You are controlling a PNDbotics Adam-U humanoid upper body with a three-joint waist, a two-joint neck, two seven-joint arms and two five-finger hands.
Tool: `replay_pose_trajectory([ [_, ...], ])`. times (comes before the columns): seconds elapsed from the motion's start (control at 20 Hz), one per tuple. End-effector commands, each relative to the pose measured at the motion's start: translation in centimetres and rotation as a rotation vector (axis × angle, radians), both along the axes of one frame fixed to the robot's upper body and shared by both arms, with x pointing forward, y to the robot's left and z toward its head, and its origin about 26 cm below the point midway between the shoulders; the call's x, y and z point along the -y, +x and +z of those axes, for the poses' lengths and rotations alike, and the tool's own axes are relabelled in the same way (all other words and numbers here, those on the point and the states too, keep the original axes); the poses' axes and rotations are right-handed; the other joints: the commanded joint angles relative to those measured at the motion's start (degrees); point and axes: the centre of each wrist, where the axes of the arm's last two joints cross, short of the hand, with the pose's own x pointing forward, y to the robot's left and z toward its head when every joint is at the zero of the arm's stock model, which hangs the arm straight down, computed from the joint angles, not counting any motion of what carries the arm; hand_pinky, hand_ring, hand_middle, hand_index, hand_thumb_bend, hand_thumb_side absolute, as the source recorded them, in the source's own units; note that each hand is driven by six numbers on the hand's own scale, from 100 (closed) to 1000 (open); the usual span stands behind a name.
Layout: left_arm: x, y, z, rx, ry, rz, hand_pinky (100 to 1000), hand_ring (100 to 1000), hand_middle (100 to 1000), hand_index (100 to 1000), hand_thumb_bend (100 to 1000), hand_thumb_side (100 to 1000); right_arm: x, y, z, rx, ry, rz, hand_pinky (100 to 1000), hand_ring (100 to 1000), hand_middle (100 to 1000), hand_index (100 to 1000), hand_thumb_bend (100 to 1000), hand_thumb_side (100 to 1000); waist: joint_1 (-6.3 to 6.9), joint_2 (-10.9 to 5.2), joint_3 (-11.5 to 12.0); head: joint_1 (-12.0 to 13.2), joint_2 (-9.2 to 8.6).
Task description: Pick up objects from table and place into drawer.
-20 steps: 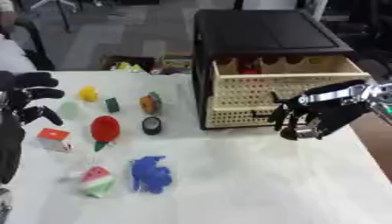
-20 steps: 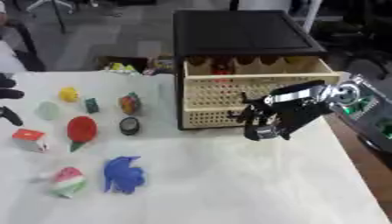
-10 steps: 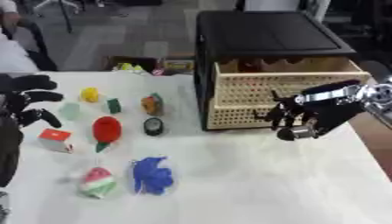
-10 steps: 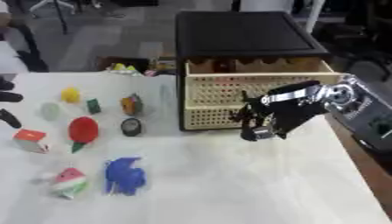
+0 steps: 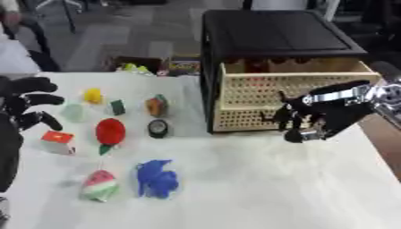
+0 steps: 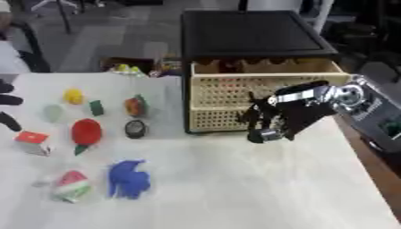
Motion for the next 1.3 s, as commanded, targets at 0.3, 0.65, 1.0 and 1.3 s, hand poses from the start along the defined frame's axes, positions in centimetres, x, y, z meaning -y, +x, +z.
replay_pose_trajectory([
  [0.3, -0.1, -0.1, 0.8, 0.029, 0.005, -0.001, 417, 652, 652, 734, 100, 1000, 0.4, 0.7, 1.5, 0.041, -0.015, -0.015, 311, 670, 753, 911, 312, 561, -0.03, -0.13, 0.2, 0.1, -0.46],
  [0.65, 0.0, -0.1, 0.8, 0.03, 0.006, 0.0, 418, 651, 646, 734, 100, 1000, 0.4, 1.6, 1.5, 0.04, -0.018, -0.026, 309, 669, 751, 910, 313, 557, 0.01, 0.48, 0.6, 0.3, -0.65],
  [1.0, 0.0, -0.1, 0.7, 0.03, 0.007, 0.002, 419, 651, 647, 734, 100, 1000, 0.3, 1.9, 1.7, 0.053, -0.007, -0.022, 291, 665, 747, 910, 328, 560, 0.14, 0.9, 0.9, 0.4, -0.49],
  [1.3, -0.1, -0.2, 0.7, 0.03, 0.007, 0.004, 420, 651, 647, 734, 100, 1000, 0.4, 1.6, 1.6, 0.054, -0.003, -0.015, 281, 661, 743, 901, 359, 559, 0.28, 0.99, 1.1, 0.5, -0.37],
])
